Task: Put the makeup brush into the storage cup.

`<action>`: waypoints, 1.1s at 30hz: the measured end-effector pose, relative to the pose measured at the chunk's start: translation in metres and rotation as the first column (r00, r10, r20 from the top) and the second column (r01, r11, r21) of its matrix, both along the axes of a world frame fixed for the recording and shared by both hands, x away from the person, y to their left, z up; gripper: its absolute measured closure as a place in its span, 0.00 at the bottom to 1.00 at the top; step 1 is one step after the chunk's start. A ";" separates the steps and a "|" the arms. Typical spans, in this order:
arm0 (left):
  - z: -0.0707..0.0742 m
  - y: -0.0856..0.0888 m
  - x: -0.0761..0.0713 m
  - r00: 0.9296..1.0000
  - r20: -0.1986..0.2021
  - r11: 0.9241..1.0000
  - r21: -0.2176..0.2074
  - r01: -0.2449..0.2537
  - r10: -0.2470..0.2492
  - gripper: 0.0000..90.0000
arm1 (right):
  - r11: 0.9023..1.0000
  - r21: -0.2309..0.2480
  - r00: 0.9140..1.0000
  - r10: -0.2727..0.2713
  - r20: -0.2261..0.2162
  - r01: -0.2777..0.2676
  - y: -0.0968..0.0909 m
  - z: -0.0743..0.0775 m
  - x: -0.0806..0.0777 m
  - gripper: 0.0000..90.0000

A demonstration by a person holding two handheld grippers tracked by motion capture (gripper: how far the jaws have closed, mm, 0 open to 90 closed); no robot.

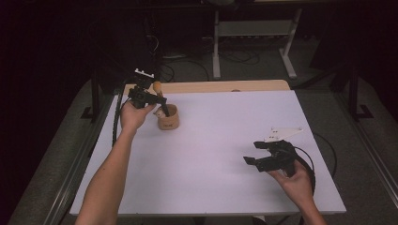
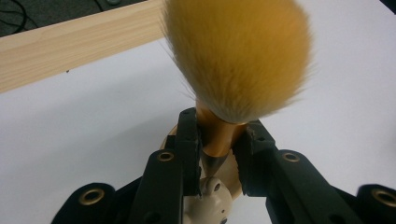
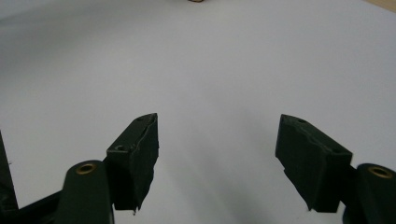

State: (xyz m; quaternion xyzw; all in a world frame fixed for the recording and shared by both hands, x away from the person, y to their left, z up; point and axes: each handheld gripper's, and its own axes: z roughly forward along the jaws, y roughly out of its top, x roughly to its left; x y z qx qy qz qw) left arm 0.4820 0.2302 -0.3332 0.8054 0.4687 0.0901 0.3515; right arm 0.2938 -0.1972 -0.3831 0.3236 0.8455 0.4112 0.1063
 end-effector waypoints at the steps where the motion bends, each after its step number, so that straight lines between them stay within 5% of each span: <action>1: -0.001 0.000 0.000 1.000 -0.001 1.000 0.004 -0.002 0.002 0.81 | 1.000 0.001 1.000 -0.002 -0.003 0.002 0.000 0.000 0.000 0.32; 15: -0.009 -0.005 0.003 1.000 -0.022 0.999 0.043 0.013 -0.012 0.80 | 1.000 0.004 1.000 -0.001 0.004 0.001 0.002 0.001 -0.001 0.33; 21: -0.005 -0.004 0.000 1.000 -0.008 0.997 0.078 -0.005 0.006 0.73 | 1.000 0.006 1.000 0.001 0.011 -0.001 0.002 0.002 -0.002 0.33; 33: 0.002 0.002 -0.008 1.000 0.012 0.996 0.084 -0.015 0.014 0.70 | 1.000 0.005 1.000 0.003 0.028 -0.003 0.003 0.003 -0.002 0.33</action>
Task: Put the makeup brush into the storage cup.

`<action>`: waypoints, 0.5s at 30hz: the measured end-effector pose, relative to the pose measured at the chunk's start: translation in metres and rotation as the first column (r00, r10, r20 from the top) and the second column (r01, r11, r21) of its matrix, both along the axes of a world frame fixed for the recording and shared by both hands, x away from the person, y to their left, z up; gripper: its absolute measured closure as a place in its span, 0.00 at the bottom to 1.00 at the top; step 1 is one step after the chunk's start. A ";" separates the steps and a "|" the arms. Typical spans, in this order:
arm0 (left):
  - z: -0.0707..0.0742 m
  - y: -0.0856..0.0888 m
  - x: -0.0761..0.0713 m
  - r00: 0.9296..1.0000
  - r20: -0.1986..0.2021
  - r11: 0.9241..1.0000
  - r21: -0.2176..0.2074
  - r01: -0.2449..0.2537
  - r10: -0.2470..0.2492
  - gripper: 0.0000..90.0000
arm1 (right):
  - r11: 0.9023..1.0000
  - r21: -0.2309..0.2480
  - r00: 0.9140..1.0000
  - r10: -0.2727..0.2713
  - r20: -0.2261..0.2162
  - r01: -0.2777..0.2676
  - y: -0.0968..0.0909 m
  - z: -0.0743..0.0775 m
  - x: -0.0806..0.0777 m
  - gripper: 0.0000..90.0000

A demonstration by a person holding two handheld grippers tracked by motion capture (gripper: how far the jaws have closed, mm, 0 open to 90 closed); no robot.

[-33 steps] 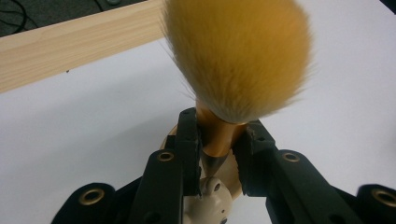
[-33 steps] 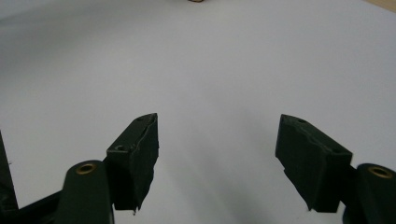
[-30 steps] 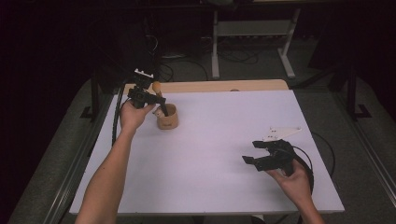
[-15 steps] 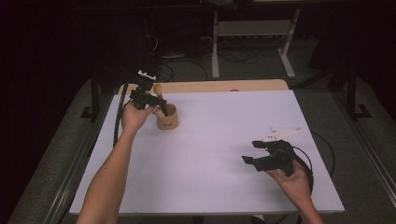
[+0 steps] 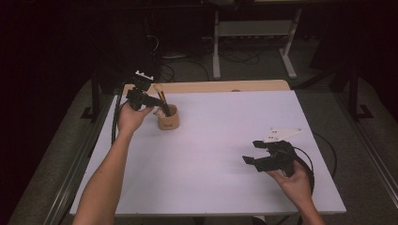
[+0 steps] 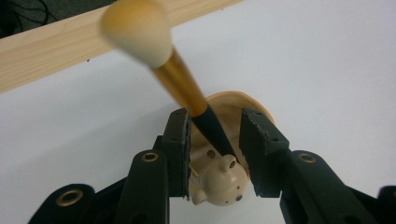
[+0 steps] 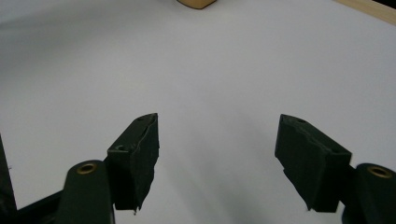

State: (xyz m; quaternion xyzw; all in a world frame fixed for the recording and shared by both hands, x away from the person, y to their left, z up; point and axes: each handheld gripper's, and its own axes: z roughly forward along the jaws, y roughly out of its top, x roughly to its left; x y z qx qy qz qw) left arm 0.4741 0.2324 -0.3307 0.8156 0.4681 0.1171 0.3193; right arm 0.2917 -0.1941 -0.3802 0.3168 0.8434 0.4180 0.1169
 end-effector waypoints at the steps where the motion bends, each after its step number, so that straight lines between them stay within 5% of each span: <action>1: 0.001 0.000 -0.001 1.000 0.001 1.000 0.001 0.002 -0.002 0.70 | 1.000 0.001 1.000 -0.003 -0.004 0.003 0.000 0.000 0.000 0.33; 15: 0.011 0.000 -0.016 0.999 0.032 0.999 -0.002 0.036 -0.036 0.68 | 0.999 -0.005 0.999 -0.039 0.007 0.039 -0.005 -0.001 0.002 0.30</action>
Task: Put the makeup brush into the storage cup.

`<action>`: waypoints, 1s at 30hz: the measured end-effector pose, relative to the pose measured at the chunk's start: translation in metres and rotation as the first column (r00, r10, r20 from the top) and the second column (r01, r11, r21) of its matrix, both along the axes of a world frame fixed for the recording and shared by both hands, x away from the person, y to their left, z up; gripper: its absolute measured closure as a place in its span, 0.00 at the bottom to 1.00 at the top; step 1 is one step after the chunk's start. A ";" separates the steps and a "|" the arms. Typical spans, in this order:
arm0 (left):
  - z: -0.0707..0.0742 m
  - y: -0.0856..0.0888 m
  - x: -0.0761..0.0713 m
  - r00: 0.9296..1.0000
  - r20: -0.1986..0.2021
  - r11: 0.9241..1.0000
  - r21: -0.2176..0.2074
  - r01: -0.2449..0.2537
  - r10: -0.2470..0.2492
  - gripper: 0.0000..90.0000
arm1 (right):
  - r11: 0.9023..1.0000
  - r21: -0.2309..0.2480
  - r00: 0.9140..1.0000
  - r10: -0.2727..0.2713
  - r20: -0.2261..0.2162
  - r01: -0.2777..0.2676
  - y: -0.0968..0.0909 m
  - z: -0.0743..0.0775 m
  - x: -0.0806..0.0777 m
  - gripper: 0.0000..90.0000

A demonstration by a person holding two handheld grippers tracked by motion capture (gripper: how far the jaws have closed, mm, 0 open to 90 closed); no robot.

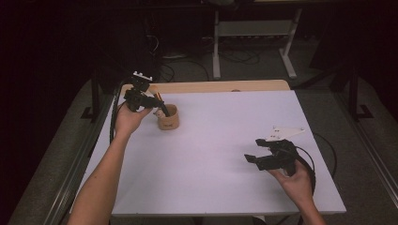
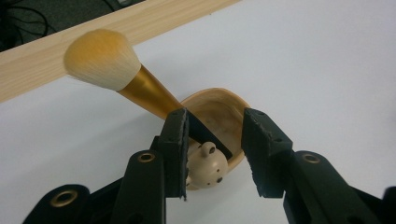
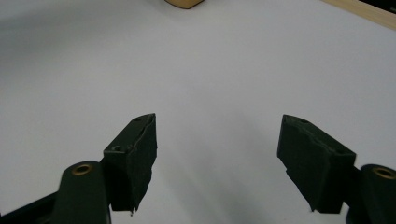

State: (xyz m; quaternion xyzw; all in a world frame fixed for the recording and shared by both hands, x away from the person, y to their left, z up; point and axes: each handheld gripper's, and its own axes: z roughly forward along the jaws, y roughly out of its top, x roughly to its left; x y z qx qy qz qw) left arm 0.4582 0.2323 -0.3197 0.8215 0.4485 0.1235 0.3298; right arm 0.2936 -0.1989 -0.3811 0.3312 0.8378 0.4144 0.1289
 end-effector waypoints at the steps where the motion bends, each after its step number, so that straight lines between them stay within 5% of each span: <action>1: 0.001 0.001 -0.001 1.000 0.003 1.000 0.002 0.004 -0.004 0.68 | 1.000 0.000 1.000 -0.001 0.003 0.001 0.000 0.000 0.000 0.30; 30: 0.001 -0.011 -0.057 0.993 0.084 0.996 0.004 0.089 -0.089 0.52 | 0.999 0.008 0.999 -0.037 0.008 0.037 -0.007 0.003 -0.002 0.28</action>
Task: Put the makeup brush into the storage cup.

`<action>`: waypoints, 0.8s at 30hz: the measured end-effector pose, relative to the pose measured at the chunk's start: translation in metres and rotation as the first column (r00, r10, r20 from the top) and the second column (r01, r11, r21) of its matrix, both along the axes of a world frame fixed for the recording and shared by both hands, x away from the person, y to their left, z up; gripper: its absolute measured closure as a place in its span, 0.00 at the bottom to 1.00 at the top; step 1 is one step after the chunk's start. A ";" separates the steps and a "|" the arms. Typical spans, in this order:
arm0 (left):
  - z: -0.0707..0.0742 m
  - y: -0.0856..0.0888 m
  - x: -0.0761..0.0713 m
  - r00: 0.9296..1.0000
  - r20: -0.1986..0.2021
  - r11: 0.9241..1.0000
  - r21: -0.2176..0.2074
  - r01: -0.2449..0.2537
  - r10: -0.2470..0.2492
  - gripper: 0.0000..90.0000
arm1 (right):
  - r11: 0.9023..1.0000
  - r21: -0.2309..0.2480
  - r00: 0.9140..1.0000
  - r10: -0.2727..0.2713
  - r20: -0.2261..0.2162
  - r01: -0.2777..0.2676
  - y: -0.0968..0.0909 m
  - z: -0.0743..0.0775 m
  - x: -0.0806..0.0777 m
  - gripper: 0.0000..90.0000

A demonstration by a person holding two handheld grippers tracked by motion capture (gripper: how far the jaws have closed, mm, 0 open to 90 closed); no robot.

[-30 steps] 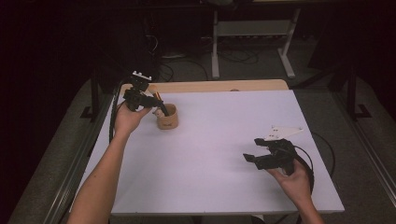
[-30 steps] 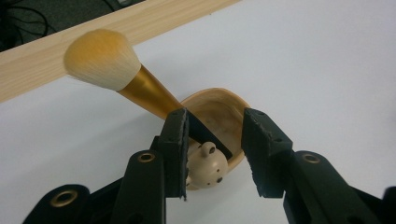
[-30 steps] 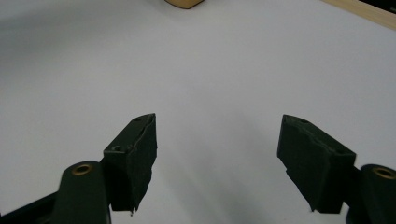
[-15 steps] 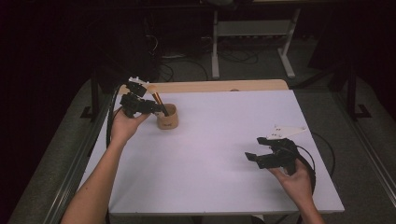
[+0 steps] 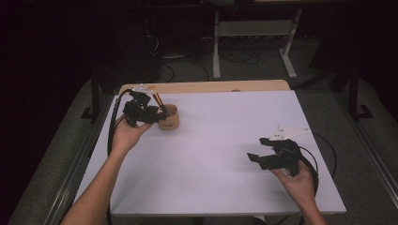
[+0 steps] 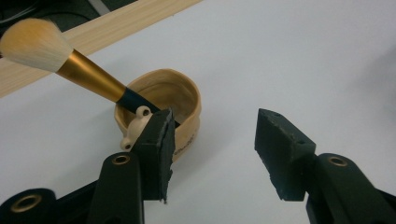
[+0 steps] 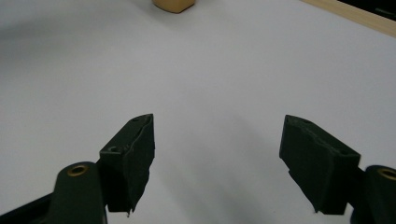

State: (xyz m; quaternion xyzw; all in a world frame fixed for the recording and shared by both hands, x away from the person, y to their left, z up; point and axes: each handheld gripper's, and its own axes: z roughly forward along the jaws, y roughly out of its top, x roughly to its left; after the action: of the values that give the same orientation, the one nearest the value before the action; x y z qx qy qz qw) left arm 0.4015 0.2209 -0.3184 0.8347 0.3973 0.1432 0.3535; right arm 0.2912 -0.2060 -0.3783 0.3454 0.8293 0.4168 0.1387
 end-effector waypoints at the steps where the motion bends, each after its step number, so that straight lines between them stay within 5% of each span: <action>1: 0.000 -0.001 -0.001 1.000 0.000 1.000 -0.005 0.001 -0.001 0.52 | 1.000 0.000 1.000 -0.001 0.000 0.001 0.000 0.000 0.000 0.28; 12: -0.010 -0.005 -0.018 1.000 0.019 0.999 0.033 0.022 -0.022 0.50 | 1.000 0.003 1.000 -0.014 0.012 0.014 -0.003 0.003 -0.002 0.28; 24: -0.020 -0.001 -0.031 0.999 0.019 0.999 0.018 0.039 -0.040 0.48 | 1.000 0.003 1.000 -0.017 0.007 0.017 -0.003 0.001 -0.001 0.28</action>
State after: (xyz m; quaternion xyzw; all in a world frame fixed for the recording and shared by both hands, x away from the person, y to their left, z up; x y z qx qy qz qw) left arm 0.3701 0.2202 -0.3385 0.8440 0.3761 0.1476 0.3528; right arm 0.2904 -0.2089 -0.3773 0.3511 0.8253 0.4180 0.1446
